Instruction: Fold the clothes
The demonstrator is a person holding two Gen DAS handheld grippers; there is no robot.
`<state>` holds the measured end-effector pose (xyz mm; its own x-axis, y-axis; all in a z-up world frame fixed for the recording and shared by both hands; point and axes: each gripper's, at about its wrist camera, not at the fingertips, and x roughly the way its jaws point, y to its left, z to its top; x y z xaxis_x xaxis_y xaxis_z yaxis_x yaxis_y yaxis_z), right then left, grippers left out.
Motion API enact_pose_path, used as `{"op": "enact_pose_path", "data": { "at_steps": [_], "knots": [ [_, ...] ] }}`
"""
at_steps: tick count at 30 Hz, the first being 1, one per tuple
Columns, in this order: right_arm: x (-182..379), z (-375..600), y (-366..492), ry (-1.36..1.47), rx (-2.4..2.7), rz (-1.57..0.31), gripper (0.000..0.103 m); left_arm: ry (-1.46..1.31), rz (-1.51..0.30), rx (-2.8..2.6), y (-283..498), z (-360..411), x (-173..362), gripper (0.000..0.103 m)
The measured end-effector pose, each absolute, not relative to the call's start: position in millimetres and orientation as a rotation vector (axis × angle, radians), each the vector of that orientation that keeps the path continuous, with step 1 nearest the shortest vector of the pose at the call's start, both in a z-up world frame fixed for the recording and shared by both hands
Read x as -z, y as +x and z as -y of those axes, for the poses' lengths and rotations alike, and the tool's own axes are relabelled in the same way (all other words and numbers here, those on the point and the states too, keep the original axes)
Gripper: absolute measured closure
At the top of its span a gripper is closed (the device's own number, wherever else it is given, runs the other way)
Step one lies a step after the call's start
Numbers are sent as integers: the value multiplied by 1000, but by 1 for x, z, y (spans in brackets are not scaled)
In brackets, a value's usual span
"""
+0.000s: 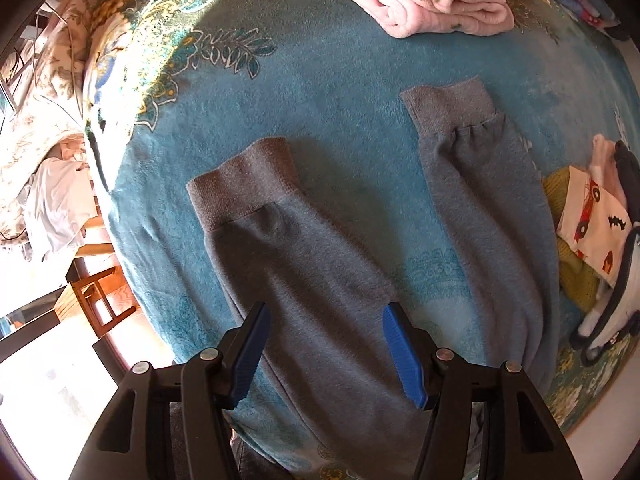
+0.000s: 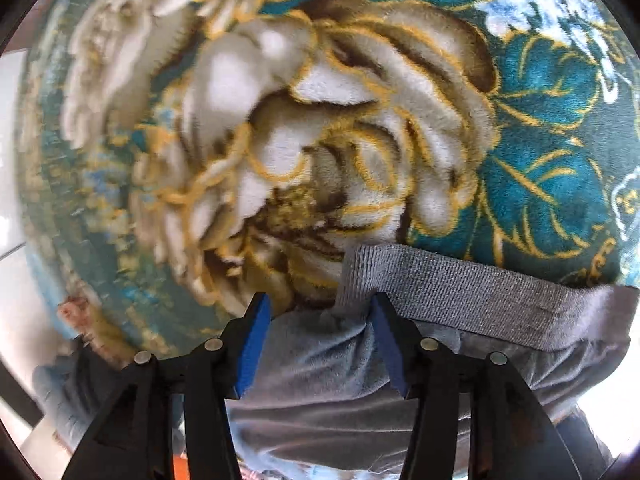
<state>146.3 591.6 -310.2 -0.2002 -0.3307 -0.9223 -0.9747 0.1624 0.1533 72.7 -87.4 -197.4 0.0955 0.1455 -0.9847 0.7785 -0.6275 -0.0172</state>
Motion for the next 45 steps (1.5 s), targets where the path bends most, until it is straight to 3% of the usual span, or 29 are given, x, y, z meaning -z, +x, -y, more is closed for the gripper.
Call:
{"op": "enact_pose_path", "data": {
  "at_steps": [4,5,7,8,15,23,30,36,38,40,41,45],
  "knots": [
    [309,-586,130,-1338,-1022,-1547,53,1864,-900,1560,61,82,200,40],
    [307,-583,128,-1349,-1022,-1523,56,1871,-899,1558,58,79,203,40],
    [306,-580,130,-1369,-1022,-1490,76,1884,-897,1556,50,75,209,40],
    [306,-579,132,-1378,-1023,-1477,80,1891,-896,1555,47,73,212,40],
    [292,-593,137,-1348,-1171,-1527,93,1941,-891,1557,22,55,233,40],
    [277,-599,128,-1257,-1254,-1505,93,1927,-913,1600,-1,61,240,39],
    [247,-584,151,-1150,-1366,-1502,77,1814,-995,1649,-26,101,253,39],
    [196,-570,160,-1231,-1506,-1393,74,1759,-1042,1669,-44,127,283,39],
    [185,-559,173,-1264,-1503,-1373,73,1763,-1072,1670,-49,130,292,44],
    [189,-557,169,-1274,-1478,-1371,73,1763,-1133,1672,-52,132,299,60],
    [190,-552,173,-1277,-1457,-1377,73,1764,-1165,1671,-54,132,302,82],
    [191,-531,184,-1281,-1405,-1400,73,1731,-1137,1694,-63,139,294,96]
  ]
}}
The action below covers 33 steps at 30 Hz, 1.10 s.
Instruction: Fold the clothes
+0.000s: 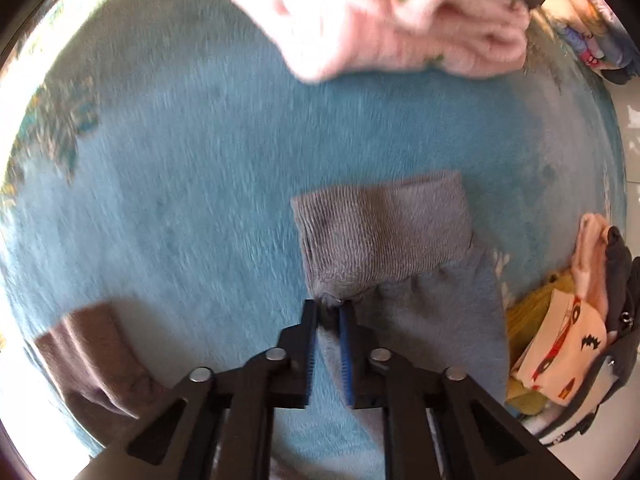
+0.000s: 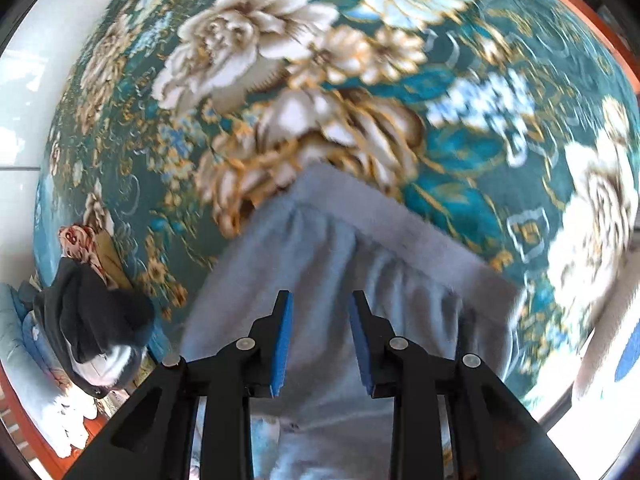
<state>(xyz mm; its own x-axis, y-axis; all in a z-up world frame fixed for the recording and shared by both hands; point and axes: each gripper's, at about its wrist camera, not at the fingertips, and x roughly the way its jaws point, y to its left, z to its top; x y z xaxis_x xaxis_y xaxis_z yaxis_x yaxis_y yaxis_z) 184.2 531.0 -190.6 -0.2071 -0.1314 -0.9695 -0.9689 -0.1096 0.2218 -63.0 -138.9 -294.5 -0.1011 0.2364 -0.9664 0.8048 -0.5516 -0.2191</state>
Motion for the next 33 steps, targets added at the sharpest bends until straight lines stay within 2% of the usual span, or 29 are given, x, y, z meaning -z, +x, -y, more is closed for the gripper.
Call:
{"op": "enact_pose_path", "data": {
  "at_steps": [6,7,10,11,13,15,17,18,21,25,29,30,33],
  "knots": [
    [181,-507,198,-1297,-1409,-1398,73,1811,-1085,1723,-78,143,293,96],
    [179,-504,201,-1295,-1414,-1398,73,1825,-1076,1733,-80,141,291,94],
    [174,-497,211,-1295,-1425,-1395,73,1863,-1121,1741,-79,140,287,92],
    [175,-494,216,-1295,-1422,-1398,73,1871,-1138,1746,-77,141,284,89],
    [177,-489,226,-1293,-1411,-1410,73,1879,-1170,1775,-68,146,275,78],
    [185,-484,237,-1298,-1389,-1426,73,1868,-1185,1812,-51,154,263,57],
    [195,-477,250,-1310,-1368,-1438,69,1852,-1163,1831,-26,165,252,51],
    [202,-473,257,-1326,-1355,-1434,63,1846,-1147,1832,-14,172,248,49],
    [222,-461,280,-1377,-1307,-1411,63,1852,-1086,1752,17,208,251,48],
    [247,-447,315,-1382,-1235,-1432,63,1869,-1088,1590,79,221,275,48],
    [260,-445,340,-1337,-1216,-1462,59,1872,-1080,1543,99,221,295,48],
    [262,-447,345,-1316,-1219,-1470,58,1863,-1082,1539,100,221,298,48],
    [267,-452,356,-1248,-1231,-1491,44,1839,-1085,1530,99,221,306,49]
  ]
}}
